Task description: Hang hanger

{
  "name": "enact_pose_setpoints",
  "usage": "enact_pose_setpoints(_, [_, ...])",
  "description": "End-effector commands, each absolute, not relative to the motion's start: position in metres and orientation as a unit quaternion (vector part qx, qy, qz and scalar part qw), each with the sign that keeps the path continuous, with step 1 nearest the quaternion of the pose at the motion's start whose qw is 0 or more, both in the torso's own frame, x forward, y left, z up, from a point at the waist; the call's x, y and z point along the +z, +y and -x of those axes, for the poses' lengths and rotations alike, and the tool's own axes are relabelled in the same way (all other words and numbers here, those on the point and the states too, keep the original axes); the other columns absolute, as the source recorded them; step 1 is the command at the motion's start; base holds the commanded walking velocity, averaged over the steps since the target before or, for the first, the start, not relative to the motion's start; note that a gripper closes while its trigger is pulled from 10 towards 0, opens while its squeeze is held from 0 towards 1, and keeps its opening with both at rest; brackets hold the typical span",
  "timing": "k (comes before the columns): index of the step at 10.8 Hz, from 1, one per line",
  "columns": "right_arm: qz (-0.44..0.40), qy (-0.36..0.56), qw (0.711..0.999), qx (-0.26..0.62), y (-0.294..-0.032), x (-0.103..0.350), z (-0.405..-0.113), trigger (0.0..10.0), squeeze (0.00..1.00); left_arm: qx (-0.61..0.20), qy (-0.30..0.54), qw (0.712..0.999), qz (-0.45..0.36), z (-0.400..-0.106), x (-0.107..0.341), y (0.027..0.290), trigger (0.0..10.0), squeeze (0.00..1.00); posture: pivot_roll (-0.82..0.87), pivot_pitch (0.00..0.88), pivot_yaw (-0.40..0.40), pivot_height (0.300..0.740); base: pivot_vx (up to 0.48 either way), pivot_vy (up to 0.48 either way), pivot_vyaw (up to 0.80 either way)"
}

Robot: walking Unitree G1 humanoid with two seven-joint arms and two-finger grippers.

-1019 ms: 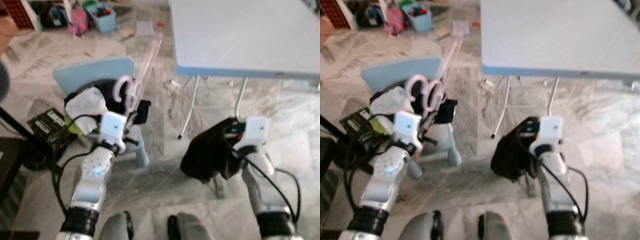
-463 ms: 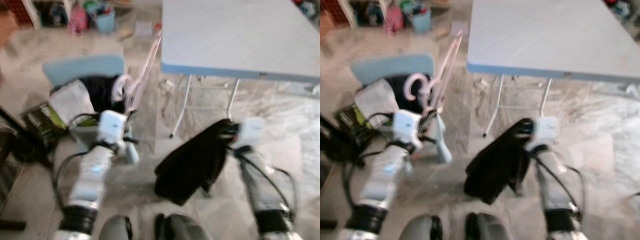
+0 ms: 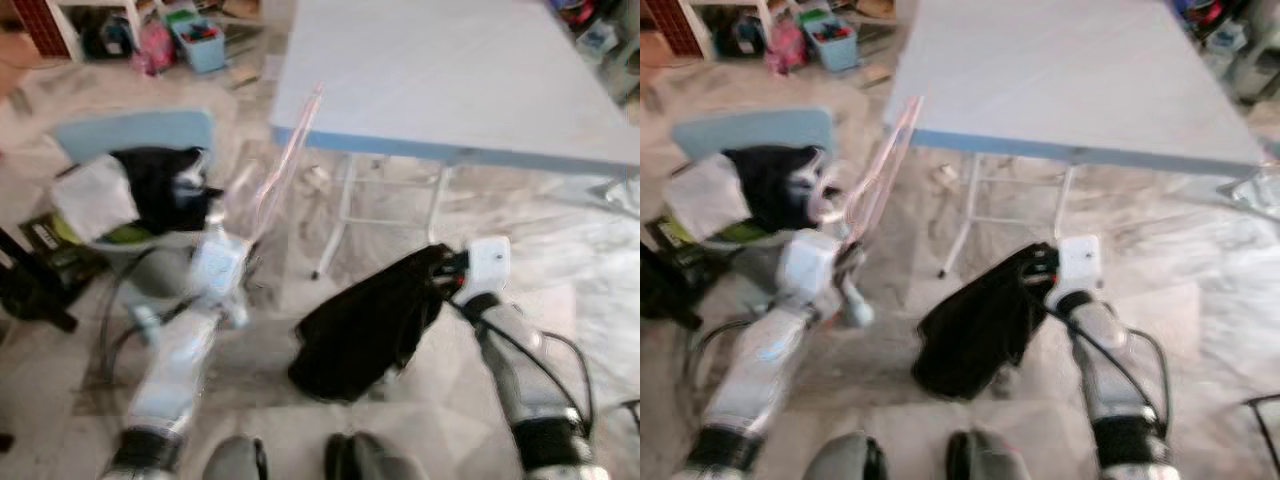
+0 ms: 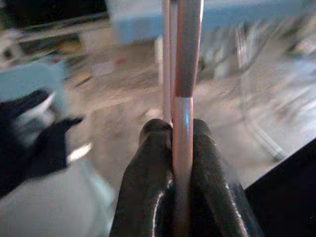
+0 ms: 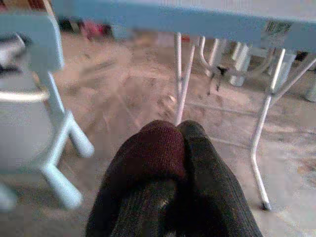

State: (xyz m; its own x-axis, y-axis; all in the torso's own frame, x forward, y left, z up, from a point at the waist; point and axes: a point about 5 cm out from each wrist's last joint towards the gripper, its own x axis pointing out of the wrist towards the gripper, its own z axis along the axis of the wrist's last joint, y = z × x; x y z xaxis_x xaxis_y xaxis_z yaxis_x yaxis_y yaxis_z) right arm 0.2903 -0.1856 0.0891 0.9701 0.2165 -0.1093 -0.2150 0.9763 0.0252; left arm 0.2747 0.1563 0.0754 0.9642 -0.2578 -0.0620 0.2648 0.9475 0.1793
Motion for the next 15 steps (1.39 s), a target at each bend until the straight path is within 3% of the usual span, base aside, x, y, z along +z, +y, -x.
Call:
enact_pose_setpoints(1, [-0.006, 0.014, 0.998, 0.063, -0.194, 0.103, -0.290, 10.0, 0.00, -0.110, -0.008, 0.989, -0.096, -0.273, 0.086, 0.157, 10.0, 0.00, -0.09, 0.075, -0.019, 0.740, 0.000, 0.000, 0.00])
enact_pose_setpoints(4, [-0.047, 0.011, 0.999, 0.018, -0.188, 0.097, -0.276, 10.0, 0.00, -0.062, -0.010, 0.995, -0.079, -0.259, 0.087, 0.163, 10.0, 0.00, -0.06, 0.073, -0.030, 0.740, 0.000, 0.000, 0.00])
enact_pose_setpoints(6, [-0.052, 0.015, 0.997, 0.051, -0.169, 0.096, -0.273, 10.0, 0.00, -0.060, -0.013, 0.995, -0.076, -0.260, 0.090, 0.157, 10.0, 0.00, -0.07, 0.078, -0.030, 0.740, 0.000, 0.000, -0.80])
enact_pose_setpoints(10, [-0.050, 0.013, 0.998, 0.035, -0.174, 0.097, -0.275, 10.0, 0.00, -0.073, -0.020, 0.995, -0.063, -0.260, 0.095, 0.154, 10.0, 0.00, -0.07, 0.094, -0.029, 0.740, 0.000, 0.000, -0.59])
enact_pose_setpoints(15, [-0.027, 0.012, 0.999, 0.041, -0.180, 0.099, -0.276, 10.0, 0.00, -0.087, -0.030, 0.994, -0.063, -0.262, 0.100, 0.152, 10.0, 0.00, -0.06, 0.104, -0.041, 0.740, 0.343, 0.048, 0.00])
